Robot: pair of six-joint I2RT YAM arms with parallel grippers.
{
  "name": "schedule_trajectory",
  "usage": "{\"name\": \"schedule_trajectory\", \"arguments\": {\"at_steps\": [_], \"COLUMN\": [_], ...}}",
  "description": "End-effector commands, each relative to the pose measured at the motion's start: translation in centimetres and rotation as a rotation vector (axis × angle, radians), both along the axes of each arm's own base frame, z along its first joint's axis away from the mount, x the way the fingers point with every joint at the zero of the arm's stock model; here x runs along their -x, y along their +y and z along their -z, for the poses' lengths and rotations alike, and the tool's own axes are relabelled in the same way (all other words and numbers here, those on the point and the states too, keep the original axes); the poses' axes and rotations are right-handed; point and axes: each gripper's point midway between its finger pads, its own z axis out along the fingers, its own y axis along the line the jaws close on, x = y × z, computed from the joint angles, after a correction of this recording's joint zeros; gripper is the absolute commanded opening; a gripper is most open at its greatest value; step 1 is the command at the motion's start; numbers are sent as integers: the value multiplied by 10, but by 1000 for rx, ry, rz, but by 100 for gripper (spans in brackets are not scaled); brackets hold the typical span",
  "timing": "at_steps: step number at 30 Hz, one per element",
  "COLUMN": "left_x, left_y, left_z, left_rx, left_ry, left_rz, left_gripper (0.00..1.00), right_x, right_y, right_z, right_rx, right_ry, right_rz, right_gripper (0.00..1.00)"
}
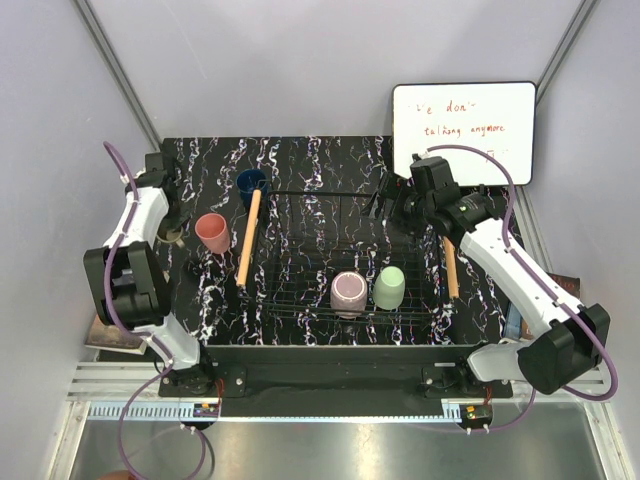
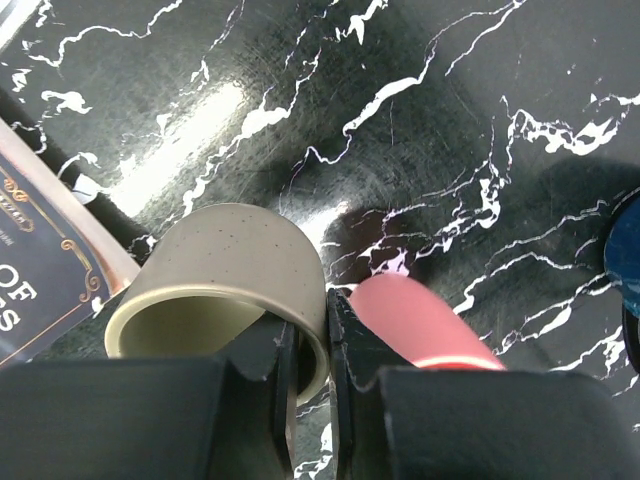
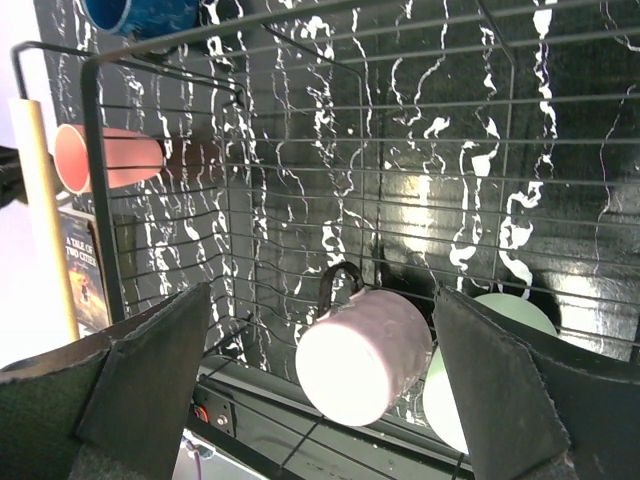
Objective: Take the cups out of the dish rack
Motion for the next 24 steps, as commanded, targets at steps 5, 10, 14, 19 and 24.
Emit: {"name": "schedule_trajectory", "arguments": {"at_steps": [5, 10, 14, 19, 24], "left_x": [-29, -25, -14, -13, -14], "left_y": [24, 32, 33, 33, 33], "left_z": [-16, 12, 32, 39, 41], "left_rx": [-4, 42, 83, 97, 104], "left_ry": [-80, -18, 29, 46, 65], "left_rz": [-64, -84, -108, -111, -114], "left_gripper": [0, 0, 0, 0, 0], "right_x": [11, 10, 9, 4, 3], "right_y": [-2, -3, -3, 0, 1], "right_z": [-5, -3, -1, 2, 3], "right_rx": [-19, -15, -15, -18, -23], "right_ry": [-24, -20, -13, -5, -1], "right_rz": [3, 12, 16, 22, 24], "right_gripper": [100, 100, 100, 100, 100]}}
